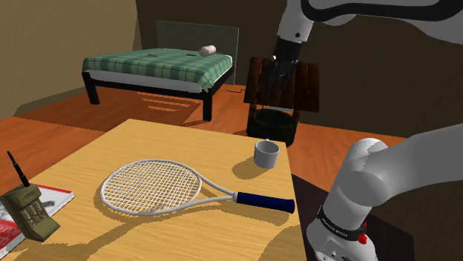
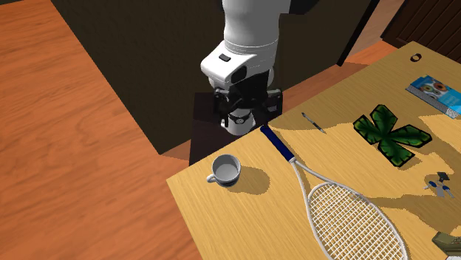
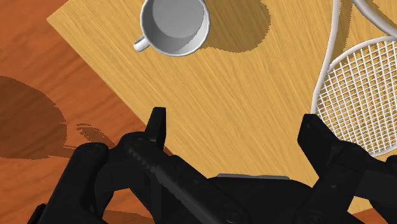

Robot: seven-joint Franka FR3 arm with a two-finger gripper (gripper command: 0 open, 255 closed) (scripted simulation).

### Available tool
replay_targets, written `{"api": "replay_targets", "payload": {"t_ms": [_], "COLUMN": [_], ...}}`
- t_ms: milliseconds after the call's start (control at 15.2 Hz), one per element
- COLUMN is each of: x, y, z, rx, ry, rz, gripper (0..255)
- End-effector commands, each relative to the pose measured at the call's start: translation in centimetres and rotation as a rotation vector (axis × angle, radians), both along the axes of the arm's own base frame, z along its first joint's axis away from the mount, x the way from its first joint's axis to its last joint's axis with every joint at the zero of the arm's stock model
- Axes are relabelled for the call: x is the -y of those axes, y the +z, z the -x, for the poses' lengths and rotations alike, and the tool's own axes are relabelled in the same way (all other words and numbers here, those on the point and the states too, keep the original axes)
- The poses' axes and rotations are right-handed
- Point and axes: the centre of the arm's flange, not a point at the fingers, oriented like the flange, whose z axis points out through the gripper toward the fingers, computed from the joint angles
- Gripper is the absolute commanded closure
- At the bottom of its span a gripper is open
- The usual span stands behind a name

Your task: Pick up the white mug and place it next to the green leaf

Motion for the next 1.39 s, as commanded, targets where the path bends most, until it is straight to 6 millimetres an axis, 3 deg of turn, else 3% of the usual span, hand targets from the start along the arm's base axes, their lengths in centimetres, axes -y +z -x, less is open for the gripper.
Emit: {"api": "replay_targets", "payload": {"t_ms": [0, 1188, 1320], "x": [0.0, -0.6, -0.5], "y": [0.0, -23.6, -24.9], "z": [0.0, -1.5, -1.5], "rx": [0.0, -0.085, -0.088], "ry": [0.0, 0.134, 0.139], "rz": [0.0, 0.07, 0.072], "gripper": [0, 0, 0]}}
